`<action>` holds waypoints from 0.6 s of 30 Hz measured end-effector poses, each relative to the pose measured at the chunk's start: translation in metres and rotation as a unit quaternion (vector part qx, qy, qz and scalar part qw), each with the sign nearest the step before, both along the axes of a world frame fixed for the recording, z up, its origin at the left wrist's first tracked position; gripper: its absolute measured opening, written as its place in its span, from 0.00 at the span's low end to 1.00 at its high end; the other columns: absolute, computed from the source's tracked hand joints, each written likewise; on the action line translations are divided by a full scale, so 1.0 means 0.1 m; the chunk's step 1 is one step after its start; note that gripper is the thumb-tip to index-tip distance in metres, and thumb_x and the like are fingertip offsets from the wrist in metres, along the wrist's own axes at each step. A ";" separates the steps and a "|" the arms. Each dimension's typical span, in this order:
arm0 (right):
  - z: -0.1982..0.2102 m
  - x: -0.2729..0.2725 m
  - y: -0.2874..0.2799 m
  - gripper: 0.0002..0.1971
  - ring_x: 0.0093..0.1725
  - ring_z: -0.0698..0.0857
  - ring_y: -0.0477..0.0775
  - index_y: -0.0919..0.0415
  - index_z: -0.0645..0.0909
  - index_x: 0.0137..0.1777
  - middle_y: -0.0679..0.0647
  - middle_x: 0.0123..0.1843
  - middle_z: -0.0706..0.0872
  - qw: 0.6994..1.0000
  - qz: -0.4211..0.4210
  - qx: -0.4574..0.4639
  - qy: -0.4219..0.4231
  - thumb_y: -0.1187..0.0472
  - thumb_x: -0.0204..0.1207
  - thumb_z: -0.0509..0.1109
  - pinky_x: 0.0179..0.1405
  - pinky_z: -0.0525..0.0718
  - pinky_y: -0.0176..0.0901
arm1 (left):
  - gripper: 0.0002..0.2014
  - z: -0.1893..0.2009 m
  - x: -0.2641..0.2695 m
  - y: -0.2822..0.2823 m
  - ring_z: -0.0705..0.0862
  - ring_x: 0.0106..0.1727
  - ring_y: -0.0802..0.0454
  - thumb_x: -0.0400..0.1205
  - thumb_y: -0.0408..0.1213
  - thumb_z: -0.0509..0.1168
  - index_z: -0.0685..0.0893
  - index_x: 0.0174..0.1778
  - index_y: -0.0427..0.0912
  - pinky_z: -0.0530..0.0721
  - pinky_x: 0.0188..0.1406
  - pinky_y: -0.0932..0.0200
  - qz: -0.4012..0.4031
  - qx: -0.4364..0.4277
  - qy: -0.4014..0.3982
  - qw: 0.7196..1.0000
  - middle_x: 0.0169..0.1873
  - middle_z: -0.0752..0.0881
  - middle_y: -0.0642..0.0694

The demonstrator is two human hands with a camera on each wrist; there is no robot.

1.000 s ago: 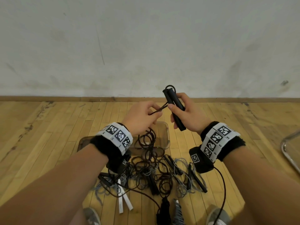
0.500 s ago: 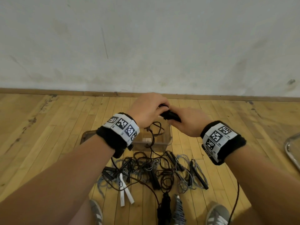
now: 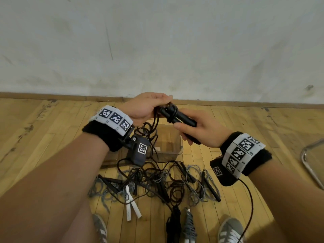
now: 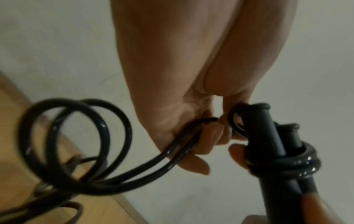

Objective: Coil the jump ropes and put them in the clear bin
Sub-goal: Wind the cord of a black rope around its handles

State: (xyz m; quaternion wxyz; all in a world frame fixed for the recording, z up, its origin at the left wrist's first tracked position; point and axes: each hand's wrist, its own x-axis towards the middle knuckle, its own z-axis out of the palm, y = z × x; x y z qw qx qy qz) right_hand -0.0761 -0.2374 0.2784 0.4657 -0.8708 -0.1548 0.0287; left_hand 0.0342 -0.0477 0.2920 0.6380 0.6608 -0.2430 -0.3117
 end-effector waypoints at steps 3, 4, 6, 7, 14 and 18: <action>0.07 0.00 0.00 0.12 0.28 0.85 0.55 0.58 0.81 0.64 0.57 0.34 0.86 0.996 -0.022 0.084 -0.001 0.54 0.85 0.67 0.31 0.86 0.47 | 0.14 0.00 -0.03 -0.03 0.74 0.35 0.55 0.93 0.38 0.52 0.83 0.55 0.40 0.79 0.46 0.59 -0.020 -0.043 0.112 0.993 0.30 0.79 0.52; 0.09 0.00 0.00 0.13 0.28 0.85 0.56 0.60 0.80 0.65 0.56 0.33 0.86 0.994 -0.035 0.104 -0.007 0.55 0.85 0.66 0.30 0.86 0.47 | 0.14 0.00 -0.05 -0.06 0.69 0.30 0.58 0.93 0.39 0.51 0.82 0.60 0.40 0.76 0.39 0.62 -0.015 -0.058 0.130 0.990 0.27 0.75 0.54; 0.12 0.03 -0.01 0.15 0.26 0.83 0.58 0.64 0.79 0.68 0.56 0.32 0.85 0.989 -0.069 0.132 -0.018 0.56 0.87 0.65 0.29 0.85 0.46 | 0.12 -0.03 -0.11 -0.14 0.64 0.26 0.59 0.94 0.40 0.52 0.79 0.61 0.40 0.67 0.27 0.66 0.029 -0.079 0.117 0.990 0.25 0.71 0.55; 0.11 0.03 -0.02 0.14 0.26 0.83 0.59 0.66 0.79 0.67 0.57 0.32 0.85 0.987 -0.088 0.136 -0.019 0.57 0.87 0.65 0.29 0.84 0.46 | 0.11 -0.04 -0.15 -0.19 0.63 0.26 0.59 0.94 0.40 0.53 0.80 0.57 0.41 0.64 0.25 0.66 0.060 -0.078 0.086 0.991 0.25 0.72 0.54; 0.06 0.07 -0.04 0.14 0.29 0.88 0.61 0.64 0.82 0.51 0.63 0.35 0.90 0.983 -0.182 0.002 -0.032 0.52 0.89 0.64 0.27 0.85 0.44 | 0.10 -0.27 -0.29 -0.31 0.73 0.25 0.59 0.92 0.40 0.59 0.84 0.48 0.47 0.73 0.29 0.62 0.179 0.109 -0.302 0.930 0.29 0.80 0.52; -0.03 0.09 -0.01 0.10 0.27 0.89 0.54 0.53 0.83 0.52 0.57 0.33 0.90 0.976 -0.215 -0.022 -0.035 0.49 0.88 0.64 0.29 0.87 0.50 | 0.10 -0.30 -0.30 -0.33 0.78 0.28 0.56 0.91 0.43 0.60 0.87 0.53 0.50 0.80 0.34 0.52 0.185 0.144 -0.337 0.912 0.29 0.83 0.52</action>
